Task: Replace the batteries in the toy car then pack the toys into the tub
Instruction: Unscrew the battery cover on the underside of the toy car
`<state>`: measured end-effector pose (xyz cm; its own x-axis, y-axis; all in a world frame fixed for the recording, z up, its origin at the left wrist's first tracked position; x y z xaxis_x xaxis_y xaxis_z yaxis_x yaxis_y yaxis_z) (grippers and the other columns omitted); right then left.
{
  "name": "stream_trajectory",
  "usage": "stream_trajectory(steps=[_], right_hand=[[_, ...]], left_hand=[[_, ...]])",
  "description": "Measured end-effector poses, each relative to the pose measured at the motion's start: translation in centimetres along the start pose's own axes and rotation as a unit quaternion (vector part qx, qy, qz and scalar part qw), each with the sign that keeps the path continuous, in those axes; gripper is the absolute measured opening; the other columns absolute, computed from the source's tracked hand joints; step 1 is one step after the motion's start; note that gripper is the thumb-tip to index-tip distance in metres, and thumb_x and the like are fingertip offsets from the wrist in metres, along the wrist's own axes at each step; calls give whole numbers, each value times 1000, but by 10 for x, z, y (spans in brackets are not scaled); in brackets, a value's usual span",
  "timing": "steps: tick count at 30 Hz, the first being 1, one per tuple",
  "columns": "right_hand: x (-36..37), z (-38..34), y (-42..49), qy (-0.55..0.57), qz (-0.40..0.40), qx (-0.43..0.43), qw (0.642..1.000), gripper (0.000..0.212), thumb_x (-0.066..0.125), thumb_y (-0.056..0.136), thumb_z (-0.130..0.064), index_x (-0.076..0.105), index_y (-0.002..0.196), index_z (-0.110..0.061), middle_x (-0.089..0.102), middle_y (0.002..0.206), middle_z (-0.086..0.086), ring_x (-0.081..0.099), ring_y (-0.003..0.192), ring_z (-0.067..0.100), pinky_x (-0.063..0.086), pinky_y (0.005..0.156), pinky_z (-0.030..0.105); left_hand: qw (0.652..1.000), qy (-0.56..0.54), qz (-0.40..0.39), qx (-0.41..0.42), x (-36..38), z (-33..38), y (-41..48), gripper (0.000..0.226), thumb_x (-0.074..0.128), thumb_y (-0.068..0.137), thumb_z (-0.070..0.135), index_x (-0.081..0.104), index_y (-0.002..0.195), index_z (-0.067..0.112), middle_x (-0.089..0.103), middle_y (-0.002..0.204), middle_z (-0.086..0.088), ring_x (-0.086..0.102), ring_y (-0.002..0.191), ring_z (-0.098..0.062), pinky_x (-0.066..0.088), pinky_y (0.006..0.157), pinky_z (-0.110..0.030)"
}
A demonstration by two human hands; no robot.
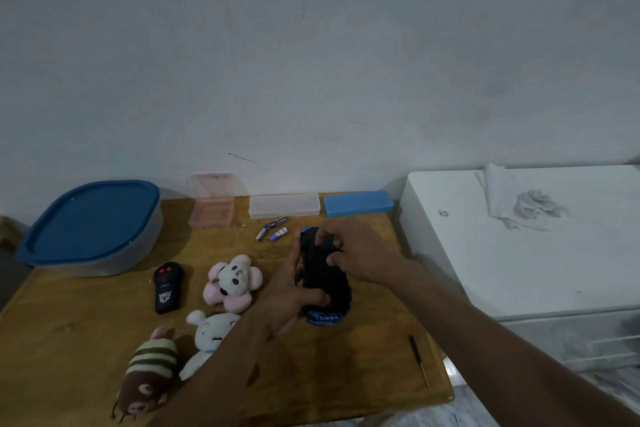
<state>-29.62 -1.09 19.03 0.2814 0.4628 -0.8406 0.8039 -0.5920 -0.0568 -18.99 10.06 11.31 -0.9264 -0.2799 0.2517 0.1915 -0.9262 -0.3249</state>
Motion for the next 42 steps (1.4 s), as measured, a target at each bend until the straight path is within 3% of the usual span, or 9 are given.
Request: stream_trajectory(steps=[9, 12, 22, 27, 31, 33, 37, 40, 42], right_hand=[[-7, -2, -3, 4, -34, -48, 998, 39, 65, 84, -4, 62, 117, -24, 49, 93, -11, 47, 85, 5, 36, 65, 12], [-9, -1, -4, 20, -58, -41, 997, 37, 64, 84, -1, 63, 114, -23, 48, 84, -15, 51, 85, 8, 50, 72, 22], [-27, 20, -6, 50, -75, -4, 996, 33, 62, 86, -1, 63, 111, -23, 60, 93, 13, 61, 84, 21, 60, 73, 33], [-33, 44, -18, 47, -66, 18, 997, 34, 62, 84, 2, 65, 107, -23, 57, 86, 14, 61, 77, 23, 60, 72, 31], [-26, 71, -39, 50, -90, 54, 993, 30, 60, 86, 4, 64, 107, -16, 56, 83, 15, 61, 76, 24, 59, 70, 29], [-14, 84, -52, 38, -120, 62, 990, 29, 60, 86, 4, 64, 109, -13, 54, 78, 4, 57, 74, 19, 57, 72, 31], [17, 109, -75, 29, -182, 74, 980, 31, 54, 87, 7, 63, 111, -10, 44, 72, -16, 47, 64, 3, 44, 61, 15], [38, 122, -84, 9, -217, 62, 974, 35, 54, 86, 7, 61, 115, -10, 49, 85, -16, 48, 77, 6, 39, 63, 15], [49, 129, -88, 0, -237, 56, 970, 40, 56, 85, 6, 59, 121, -11, 56, 106, -3, 47, 91, 10, 37, 72, 19]], left_hand=[[1000, 8, -2, -2, -7, 4, -4, 119, 63, 71, -21, 10, 146, 55, 52, 134, -15, 57, 116, -37, 52, 93, -52], [1000, 11, -8, -4, -5, 2, -7, 116, 60, 73, -24, 12, 145, 55, 54, 132, -14, 58, 115, -36, 54, 89, -49], [1000, 20, -21, 6, 3, -10, -7, 118, 59, 67, -24, 18, 144, 55, 59, 128, -19, 59, 114, -40, 53, 90, -48], [1000, 10, 9, -3, 3, -21, -6, 121, 55, 66, -29, 11, 149, 47, 57, 132, -16, 60, 113, -38, 54, 85, -45], [999, -13, 26, -15, 8, -35, -11, 121, 50, 67, -34, 12, 149, 48, 55, 136, -14, 59, 116, -38, 49, 95, -54], [999, -20, 30, -26, 14, -41, -13, 119, 48, 69, -34, 13, 148, 48, 58, 132, -9, 59, 115, -35, 51, 93, -52], [998, -27, 28, -50, 28, -50, -16, 119, 47, 70, -34, 11, 149, 48, 59, 131, -6, 59, 116, -32, 51, 93, -48], [997, -23, 33, -60, 35, -57, -18, 119, 47, 71, -33, 11, 148, 49, 58, 132, -7, 59, 116, -33, 50, 95, -49], [997, -30, 34, -65, 40, -60, -20, 118, 48, 71, -32, 12, 148, 49, 57, 134, -9, 59, 117, -34, 48, 97, -52]])
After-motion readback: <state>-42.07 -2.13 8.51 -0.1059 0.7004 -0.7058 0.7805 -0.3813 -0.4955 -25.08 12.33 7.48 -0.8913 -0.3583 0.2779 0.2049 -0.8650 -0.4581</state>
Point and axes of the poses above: each hand's wrist, its own y-axis towards the middle knuckle, its own x-axis out of the palm, z = x × y, the point moved 1 cm from there along y, towards the middle knuckle
